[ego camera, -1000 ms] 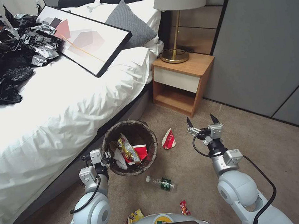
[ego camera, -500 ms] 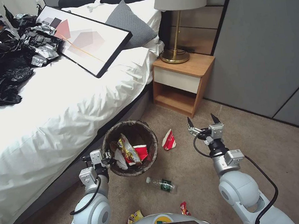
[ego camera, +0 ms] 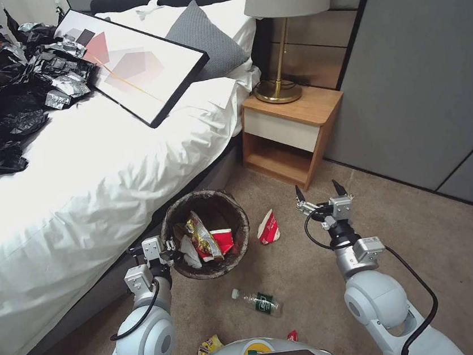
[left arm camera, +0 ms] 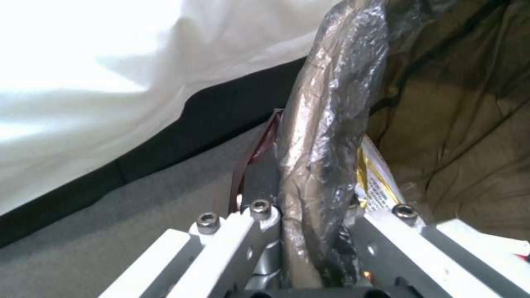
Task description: Pick up the trash bin, then pick up the garbage from the floor and place it into the trash bin.
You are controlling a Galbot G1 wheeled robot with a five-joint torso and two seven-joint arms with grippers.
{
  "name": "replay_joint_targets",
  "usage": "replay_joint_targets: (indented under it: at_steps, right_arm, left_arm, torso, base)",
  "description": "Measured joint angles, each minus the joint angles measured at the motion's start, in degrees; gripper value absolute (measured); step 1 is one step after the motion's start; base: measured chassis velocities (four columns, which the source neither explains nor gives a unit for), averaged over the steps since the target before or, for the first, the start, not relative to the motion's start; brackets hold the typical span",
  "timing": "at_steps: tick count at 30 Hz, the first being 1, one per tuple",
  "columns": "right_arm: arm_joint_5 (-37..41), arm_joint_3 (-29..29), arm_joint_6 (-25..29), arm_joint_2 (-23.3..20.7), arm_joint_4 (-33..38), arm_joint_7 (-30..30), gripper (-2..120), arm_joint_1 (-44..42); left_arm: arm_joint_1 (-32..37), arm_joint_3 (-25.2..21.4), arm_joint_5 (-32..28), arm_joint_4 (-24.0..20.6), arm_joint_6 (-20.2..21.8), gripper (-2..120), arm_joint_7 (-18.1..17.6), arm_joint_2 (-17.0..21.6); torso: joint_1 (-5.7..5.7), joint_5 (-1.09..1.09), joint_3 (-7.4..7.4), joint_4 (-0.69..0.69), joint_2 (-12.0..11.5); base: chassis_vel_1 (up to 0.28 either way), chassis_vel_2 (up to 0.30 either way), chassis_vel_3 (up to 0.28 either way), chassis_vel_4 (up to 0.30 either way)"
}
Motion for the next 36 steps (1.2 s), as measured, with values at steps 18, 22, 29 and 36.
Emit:
replay_joint_targets:
  at_steps: [18, 22, 29, 36]
  right_arm:
    - [-0.54, -0.86, 0.87, -0.95, -1.93, 0.47, 100, 1.53]
    - [0.06, -1.27, 0.47, -1.96, -2.65, 0.47, 100, 2.29]
    - [9.47, -4.57, -4.08, -7.66, -5.85, 1.79, 100, 6.19]
    - [17.7, -9.81, -9.18, -12.18, -12.57, 2.12, 100, 12.12]
  left_arm:
    - [-0.74, -0.23, -0.34, 0.53, -0.06, 4, -0.18, 0.1]
    - [-0.79, -0.24, -0.38, 0.68, -0.06, 4, -0.23, 0.01]
    - [-0.71, -0.37, -0.41, 0.7, -0.06, 4, -0.36, 0.02]
    - [-0.19, -0.93, -0.53, 0.13, -0.06, 4, -0.38, 0.4]
  torso:
    - [0.0, 0.0, 0.0, 0.0, 0.0]
    - [0.0, 0.0, 0.0, 0.0, 0.0]
    - [0.0, 0.0, 0.0, 0.0, 0.0]
    - [0.0, 0.01, 0.0, 0.0, 0.0]
  base:
    - [-0.003, 0.003, 0.002, -0.003]
    - [0.0, 0.0, 0.0, 0.0]
    - [0.0, 0.0, 0.0, 0.0]
    - [0.0, 0.0, 0.0, 0.0]
